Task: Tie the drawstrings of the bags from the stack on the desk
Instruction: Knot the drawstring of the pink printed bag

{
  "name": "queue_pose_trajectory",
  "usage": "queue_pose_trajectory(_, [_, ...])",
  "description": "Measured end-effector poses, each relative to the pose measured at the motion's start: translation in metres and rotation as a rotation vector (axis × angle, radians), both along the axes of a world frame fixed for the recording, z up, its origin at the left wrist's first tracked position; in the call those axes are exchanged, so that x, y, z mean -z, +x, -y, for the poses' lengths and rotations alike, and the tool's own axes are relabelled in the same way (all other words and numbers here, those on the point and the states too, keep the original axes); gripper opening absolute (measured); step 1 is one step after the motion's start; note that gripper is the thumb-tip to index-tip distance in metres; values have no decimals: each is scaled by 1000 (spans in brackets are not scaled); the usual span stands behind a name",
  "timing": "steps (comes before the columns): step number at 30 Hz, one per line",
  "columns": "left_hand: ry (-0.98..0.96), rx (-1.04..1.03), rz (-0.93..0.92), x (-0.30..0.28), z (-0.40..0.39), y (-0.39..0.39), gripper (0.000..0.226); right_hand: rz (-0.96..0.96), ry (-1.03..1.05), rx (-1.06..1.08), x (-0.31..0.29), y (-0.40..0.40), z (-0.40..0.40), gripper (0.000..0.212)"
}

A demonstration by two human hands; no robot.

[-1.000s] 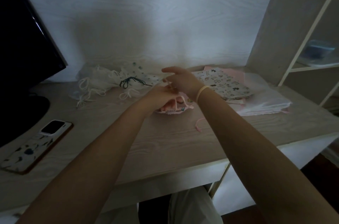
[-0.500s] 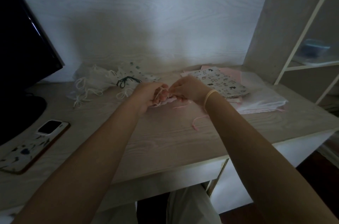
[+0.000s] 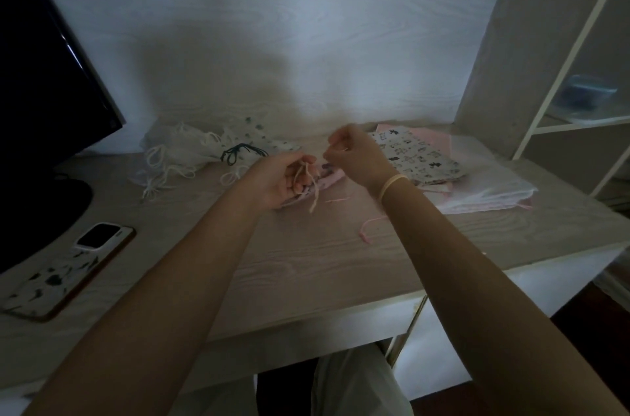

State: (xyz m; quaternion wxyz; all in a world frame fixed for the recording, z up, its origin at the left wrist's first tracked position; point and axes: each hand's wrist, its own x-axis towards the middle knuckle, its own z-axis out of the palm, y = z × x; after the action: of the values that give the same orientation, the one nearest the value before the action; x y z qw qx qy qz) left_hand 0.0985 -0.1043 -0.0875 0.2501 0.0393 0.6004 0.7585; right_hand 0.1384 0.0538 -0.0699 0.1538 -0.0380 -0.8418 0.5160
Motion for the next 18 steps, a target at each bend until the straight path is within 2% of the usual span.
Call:
queue_pose_trajectory(5, [-109, 27, -109, -4, -4, 6, 18, 154, 214, -138, 6, -8, 13, 6])
queue_pose_trajectory(9, [-318, -134, -247, 3, -4, 2, 9, 159, 179, -150, 11, -3, 13, 22])
queue_pose_trajectory(11, [-403, -221, -310, 7, -4, 1, 7, 150, 144, -119, 14, -3, 11, 18])
queue_pose_trajectory(13, [-361, -241, -322, 10, -4, 0, 11, 201, 51, -111, 17, -4, 11, 19])
queue_pose_trajectory(18, [-106, -167, -292, 9, -6, 2, 22, 299, 37, -237, 23, -4, 14, 16])
